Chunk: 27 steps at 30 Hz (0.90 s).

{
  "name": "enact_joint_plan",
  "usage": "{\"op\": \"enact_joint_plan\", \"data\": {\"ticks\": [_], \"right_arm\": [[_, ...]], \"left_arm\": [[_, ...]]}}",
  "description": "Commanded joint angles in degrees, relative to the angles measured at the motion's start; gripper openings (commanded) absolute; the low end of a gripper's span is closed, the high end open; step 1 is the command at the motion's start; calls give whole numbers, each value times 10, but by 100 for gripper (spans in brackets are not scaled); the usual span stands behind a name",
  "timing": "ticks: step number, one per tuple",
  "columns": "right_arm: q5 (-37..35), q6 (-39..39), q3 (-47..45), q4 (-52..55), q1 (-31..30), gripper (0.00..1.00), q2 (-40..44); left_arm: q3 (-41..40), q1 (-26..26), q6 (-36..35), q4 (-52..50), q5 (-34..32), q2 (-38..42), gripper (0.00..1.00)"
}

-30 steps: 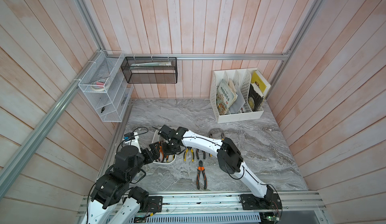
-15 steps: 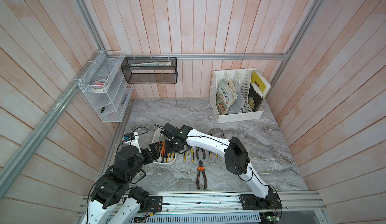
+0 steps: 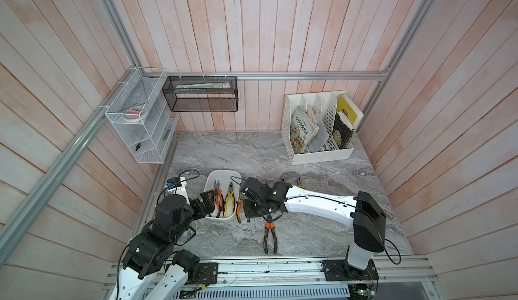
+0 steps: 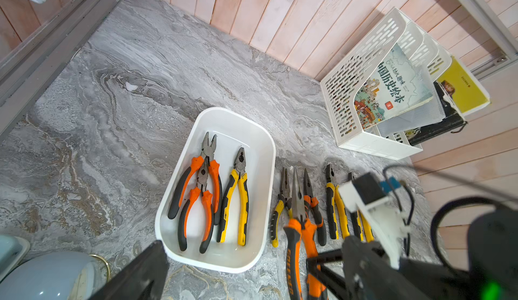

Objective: Take the pliers out of the storage box
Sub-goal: Place the pliers at the center of the board.

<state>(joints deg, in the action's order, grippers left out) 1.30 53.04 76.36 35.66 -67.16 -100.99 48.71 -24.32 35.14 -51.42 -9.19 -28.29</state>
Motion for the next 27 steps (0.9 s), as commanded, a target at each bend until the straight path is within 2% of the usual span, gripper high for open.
{"op": "enact_joint_plan", "data": {"ticks": [1,8,20,21,24,27], "right_arm": [[-15,57,-65,-50,-28,0,32],[-17,120,-156,-89,-64,0,49],[13,130,-147,-92,-65,0,3],[13,128,-143,-87,-65,1,1],[11,126,-131,-75,-65,20,-3],[6,127,-121,-64,-65,30,-1]], "left_arm": [[-8,1,-6,8,8,-4,100],[-8,1,-7,9,10,-4,100],[-8,1,-8,8,9,-8,100],[-8,1,-8,8,9,-8,100],[-8,1,-8,8,8,-8,100],[-8,1,-8,8,8,-9,100]]}}
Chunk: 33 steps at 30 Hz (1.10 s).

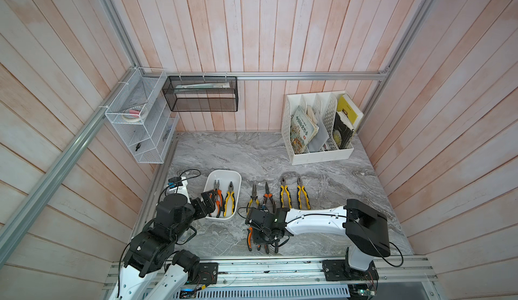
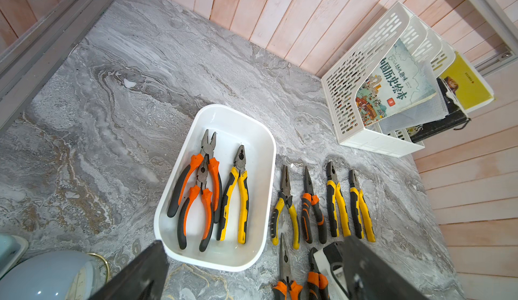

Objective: Take the pliers out of the storage box
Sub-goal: Place the pliers at the center of the board, then pick up the pliers from the storage box.

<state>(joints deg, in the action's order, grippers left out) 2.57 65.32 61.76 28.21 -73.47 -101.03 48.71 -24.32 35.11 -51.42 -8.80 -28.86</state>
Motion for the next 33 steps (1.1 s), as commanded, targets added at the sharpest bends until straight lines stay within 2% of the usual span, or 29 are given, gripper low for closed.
{"op": "enact_joint_plan", "data": {"ticks": [1,6,11,20,25,33], "right_arm": [[-9,3,31,17,-2,33,1],[-23,-5,56,47,-2,41,14],[-38,-16,79,77,6,45,31],[-31,-87,143,53,75,48,62],[14,-139,252,59,111,46,-6],[57,-175,437,109,118,43,-164]], "left_arm": [[-7,1,-8,8,4,-3,100],[-7,1,-7,7,2,-2,100],[-7,1,-5,6,-1,-3,100],[-7,1,-4,6,-2,0,100],[-7,1,0,5,-7,7,100],[-7,1,0,4,-7,5,100]]}}
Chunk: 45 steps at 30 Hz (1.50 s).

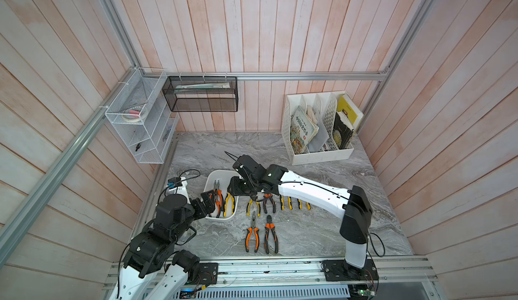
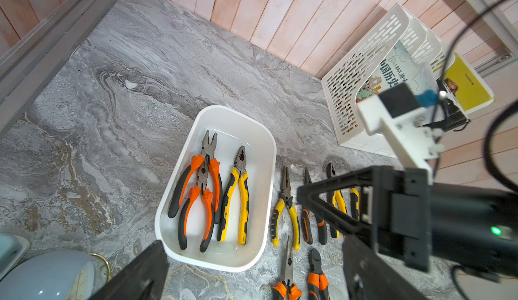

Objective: Take the pliers out of the storage box
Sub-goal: Pick up the pliers from the storage box.

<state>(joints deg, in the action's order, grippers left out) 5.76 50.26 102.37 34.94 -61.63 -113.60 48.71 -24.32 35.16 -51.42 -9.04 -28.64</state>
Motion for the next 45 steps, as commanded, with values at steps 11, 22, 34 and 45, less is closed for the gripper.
{"op": "enact_joint_plan", "data": {"ticks": [11,22,34,45], "right_arm": [[23,1,191,144,2,35,-197],[5,56,277,192,8,34,-297],[-11,105,385,259,18,36,-401],[-52,129,427,316,26,34,-436]], "left_arm": [[-7,1,-2,6,-2,7,100],[-10,2,-21,16,30,4,100],[-15,1,-40,32,72,12,100],[-15,1,-56,36,109,-14,100]]}}
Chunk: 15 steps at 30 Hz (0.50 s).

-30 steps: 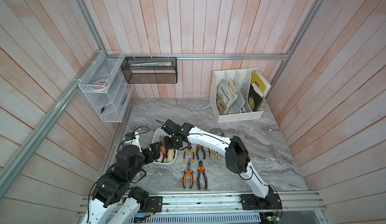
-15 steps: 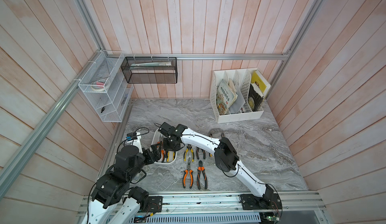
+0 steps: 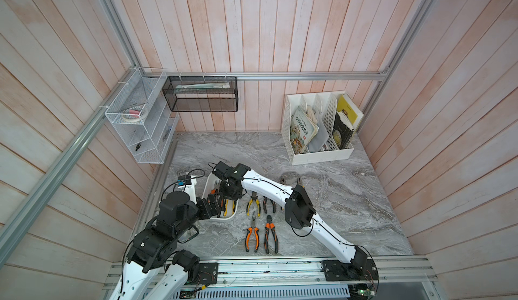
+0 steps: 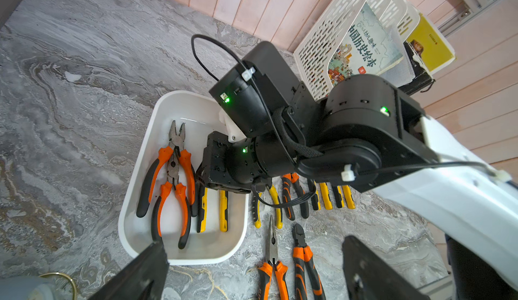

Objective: Take the pliers out of the storage box
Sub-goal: Pick up the pliers from the storage box.

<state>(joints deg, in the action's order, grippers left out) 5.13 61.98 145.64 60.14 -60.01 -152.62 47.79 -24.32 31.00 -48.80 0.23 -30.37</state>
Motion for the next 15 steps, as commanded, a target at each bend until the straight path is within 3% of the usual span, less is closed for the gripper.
{"op": "enact_joint_plan", "data": {"ticks": [1,8,15], "right_arm": [[-47,14,-6,63,10,33,-50],[-29,22,14,52,11,29,-83],[-29,17,13,25,9,6,-79]], "left_arm": [[-6,1,-16,11,18,5,100],[-9,1,-16,17,21,32,100],[-9,1,-18,17,25,33,100]]}}
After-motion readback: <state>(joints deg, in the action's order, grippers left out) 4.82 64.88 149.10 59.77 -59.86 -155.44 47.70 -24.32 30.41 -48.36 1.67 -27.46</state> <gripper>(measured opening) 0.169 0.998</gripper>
